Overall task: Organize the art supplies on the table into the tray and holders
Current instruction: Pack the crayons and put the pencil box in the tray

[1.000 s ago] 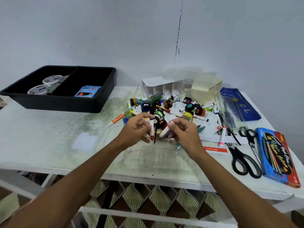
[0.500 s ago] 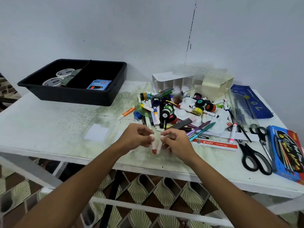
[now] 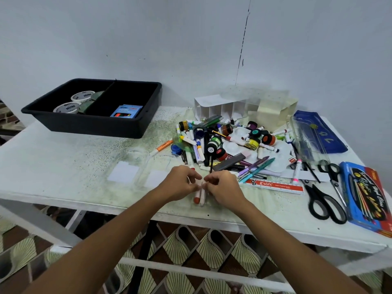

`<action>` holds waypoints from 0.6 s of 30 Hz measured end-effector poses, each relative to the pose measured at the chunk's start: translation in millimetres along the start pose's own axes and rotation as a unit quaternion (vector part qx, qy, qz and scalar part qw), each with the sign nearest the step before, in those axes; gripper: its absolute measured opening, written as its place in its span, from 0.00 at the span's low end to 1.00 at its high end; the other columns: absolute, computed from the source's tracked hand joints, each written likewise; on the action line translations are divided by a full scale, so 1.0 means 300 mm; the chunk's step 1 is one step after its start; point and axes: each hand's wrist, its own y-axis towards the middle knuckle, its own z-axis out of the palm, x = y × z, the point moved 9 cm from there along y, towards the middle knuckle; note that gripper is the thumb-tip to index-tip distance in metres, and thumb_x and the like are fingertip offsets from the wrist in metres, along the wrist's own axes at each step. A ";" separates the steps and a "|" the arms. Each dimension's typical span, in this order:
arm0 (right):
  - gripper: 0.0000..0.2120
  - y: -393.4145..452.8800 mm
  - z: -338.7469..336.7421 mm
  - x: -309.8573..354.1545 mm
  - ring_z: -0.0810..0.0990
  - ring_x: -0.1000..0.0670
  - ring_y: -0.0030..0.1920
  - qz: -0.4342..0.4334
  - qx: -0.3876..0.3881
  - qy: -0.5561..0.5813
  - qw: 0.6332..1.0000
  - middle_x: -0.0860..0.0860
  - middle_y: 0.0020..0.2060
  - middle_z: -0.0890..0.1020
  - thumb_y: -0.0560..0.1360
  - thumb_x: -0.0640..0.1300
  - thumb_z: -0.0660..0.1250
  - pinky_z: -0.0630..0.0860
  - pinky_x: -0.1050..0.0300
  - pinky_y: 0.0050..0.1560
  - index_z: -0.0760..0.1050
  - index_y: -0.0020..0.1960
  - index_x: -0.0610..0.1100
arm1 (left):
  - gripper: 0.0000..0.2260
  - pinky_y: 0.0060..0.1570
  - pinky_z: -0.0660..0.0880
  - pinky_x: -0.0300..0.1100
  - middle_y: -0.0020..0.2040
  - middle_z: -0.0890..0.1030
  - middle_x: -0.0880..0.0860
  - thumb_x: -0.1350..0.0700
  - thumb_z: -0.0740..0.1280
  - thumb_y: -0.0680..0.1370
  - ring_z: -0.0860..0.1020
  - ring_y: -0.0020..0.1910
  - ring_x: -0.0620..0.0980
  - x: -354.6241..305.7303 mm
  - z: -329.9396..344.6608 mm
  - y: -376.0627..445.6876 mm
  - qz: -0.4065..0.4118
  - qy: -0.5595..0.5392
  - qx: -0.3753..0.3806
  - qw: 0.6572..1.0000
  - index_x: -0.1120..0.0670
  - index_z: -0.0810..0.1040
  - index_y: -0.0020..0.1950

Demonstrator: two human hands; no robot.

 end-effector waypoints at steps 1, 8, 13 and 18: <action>0.10 -0.002 -0.002 0.004 0.78 0.51 0.43 -0.005 -0.002 -0.008 1.000 0.45 0.45 0.84 0.75 0.38 0.70 0.74 0.60 0.45 0.82 0.54 0.38 | 0.14 0.34 0.66 0.28 0.43 0.78 0.49 0.56 0.75 0.72 0.72 0.36 0.41 0.001 -0.001 -0.007 0.005 0.005 -0.002 1.000 0.55 0.83 0.57; 0.09 -0.014 0.005 0.005 0.78 0.51 0.41 -0.034 0.017 -0.080 0.996 0.46 0.43 0.83 0.72 0.40 0.71 0.75 0.60 0.40 0.83 0.51 0.40 | 0.17 0.41 0.72 0.37 0.53 0.75 0.47 0.47 0.75 0.71 0.74 0.44 0.44 -0.014 0.008 -0.062 0.082 0.082 0.031 0.993 0.51 0.82 0.58; 0.06 -0.018 0.026 0.001 0.78 0.49 0.40 -0.038 0.027 -0.110 0.993 0.51 0.35 0.79 0.72 0.43 0.70 0.73 0.57 0.38 0.84 0.46 0.43 | 0.18 0.47 0.74 0.40 0.55 0.75 0.46 0.45 0.73 0.72 0.74 0.50 0.42 -0.013 0.013 -0.077 0.088 0.099 0.039 0.990 0.52 0.83 0.59; 0.10 -0.030 0.019 0.015 0.76 0.51 0.44 -0.063 0.038 -0.095 0.993 0.48 0.44 0.81 0.73 0.44 0.69 0.73 0.57 0.43 0.83 0.53 0.43 | 0.19 0.49 0.74 0.42 0.55 0.75 0.46 0.42 0.72 0.72 0.73 0.53 0.42 -0.018 0.009 -0.076 0.100 0.120 0.041 0.987 0.51 0.82 0.58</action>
